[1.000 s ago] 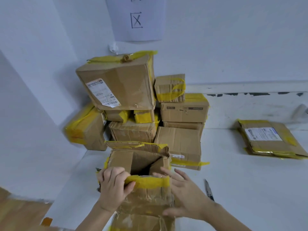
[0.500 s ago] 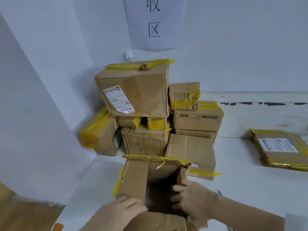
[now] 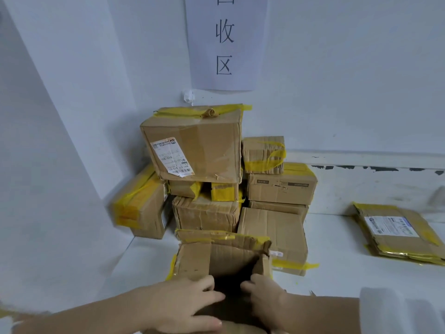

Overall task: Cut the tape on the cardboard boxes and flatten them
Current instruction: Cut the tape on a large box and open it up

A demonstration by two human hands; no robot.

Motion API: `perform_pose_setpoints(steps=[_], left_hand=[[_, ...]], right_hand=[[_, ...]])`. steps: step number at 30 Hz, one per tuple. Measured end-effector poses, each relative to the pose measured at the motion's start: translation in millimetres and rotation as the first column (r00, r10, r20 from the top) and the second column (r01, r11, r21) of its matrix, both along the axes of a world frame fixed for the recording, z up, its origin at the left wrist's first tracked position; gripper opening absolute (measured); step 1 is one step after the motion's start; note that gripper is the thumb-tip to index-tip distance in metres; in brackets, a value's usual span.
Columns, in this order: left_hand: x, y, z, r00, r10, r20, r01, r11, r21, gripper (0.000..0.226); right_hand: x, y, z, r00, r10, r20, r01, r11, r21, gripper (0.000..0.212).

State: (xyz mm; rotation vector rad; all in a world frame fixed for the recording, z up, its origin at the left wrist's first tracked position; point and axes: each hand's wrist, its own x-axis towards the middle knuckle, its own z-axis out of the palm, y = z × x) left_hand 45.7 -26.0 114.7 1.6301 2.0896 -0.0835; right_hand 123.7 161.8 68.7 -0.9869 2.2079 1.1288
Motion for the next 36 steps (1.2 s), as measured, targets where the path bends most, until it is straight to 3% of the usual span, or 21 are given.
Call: perform_pose_setpoints(steps=[5, 8, 10, 12, 14, 17, 20, 22, 23, 25, 30, 33, 36], left_hand=[[2, -15, -10, 0.944, 0.202, -0.262, -0.149, 0.967, 0.206, 0.070], [1, -24, -7, 0.877, 0.333, -0.346, -0.244, 0.930, 0.275, 0.070], [-3, -32, -7, 0.830, 0.340, -0.442, -0.172, 0.910, 0.377, 0.060], [-4, -41, -3, 0.809, 0.421, -0.409, -0.166, 0.832, 0.529, 0.054], [-9, -55, -11, 0.830, 0.491, -0.266, -0.263, 0.763, 0.590, 0.059], [-18, -82, -26, 0.918, 0.378, -0.119, -0.230, 0.752, 0.618, 0.074], [-22, -93, -35, 0.941, 0.336, -0.037, -0.236, 0.731, 0.640, 0.077], [-21, -95, -44, 0.945, 0.321, -0.063, -0.208, 0.738, 0.642, 0.062], [-21, -95, -49, 0.939, 0.340, -0.053, -0.226, 0.727, 0.649, 0.054], [-20, -94, -67, 0.907, 0.420, -0.018, -0.264, 0.601, 0.755, 0.049], [3, -62, -97, 0.763, 0.547, 0.343, -0.452, 0.073, 0.889, 0.056], [12, -43, -111, 0.674, 0.554, 0.489, -0.520, -0.115, 0.846, 0.100], [15, -35, -116, 0.495, 0.433, 0.753, -0.747, -0.231, 0.624, 0.140]], right_hand=[[-1, 8, 17, 0.987, -0.154, -0.053, 0.130, 0.940, -0.316, 0.065], [0, 21, 28, 0.983, -0.170, -0.065, 0.124, 0.887, -0.444, 0.082], [3, 32, 38, 0.980, -0.191, -0.055, 0.136, 0.847, -0.514, 0.083], [10, 43, 49, 0.977, -0.192, -0.088, 0.107, 0.808, -0.579, 0.081], [15, 54, 52, 0.950, -0.182, -0.254, -0.002, 0.809, -0.587, 0.078], [19, 65, 44, 0.897, -0.219, -0.385, -0.071, 0.787, -0.613, 0.064], [21, 76, 32, 0.911, -0.311, -0.270, 0.002, 0.659, -0.753, 0.048], [19, 84, 32, 0.905, -0.408, -0.122, 0.160, 0.590, -0.791, 0.032], [17, 90, 29, 0.901, -0.420, -0.112, 0.186, 0.605, -0.774, 0.029], [18, 96, 19, 0.892, -0.443, -0.089, 0.226, 0.607, -0.762, 0.033], [24, 92, 8, 0.848, -0.490, -0.204, 0.072, 0.487, -0.870, 0.045], [25, 90, 4, 0.817, -0.537, -0.210, 0.088, 0.476, -0.875, 0.044], [24, 89, 1, 0.807, -0.575, -0.133, 0.146, 0.413, -0.899, 0.043]])
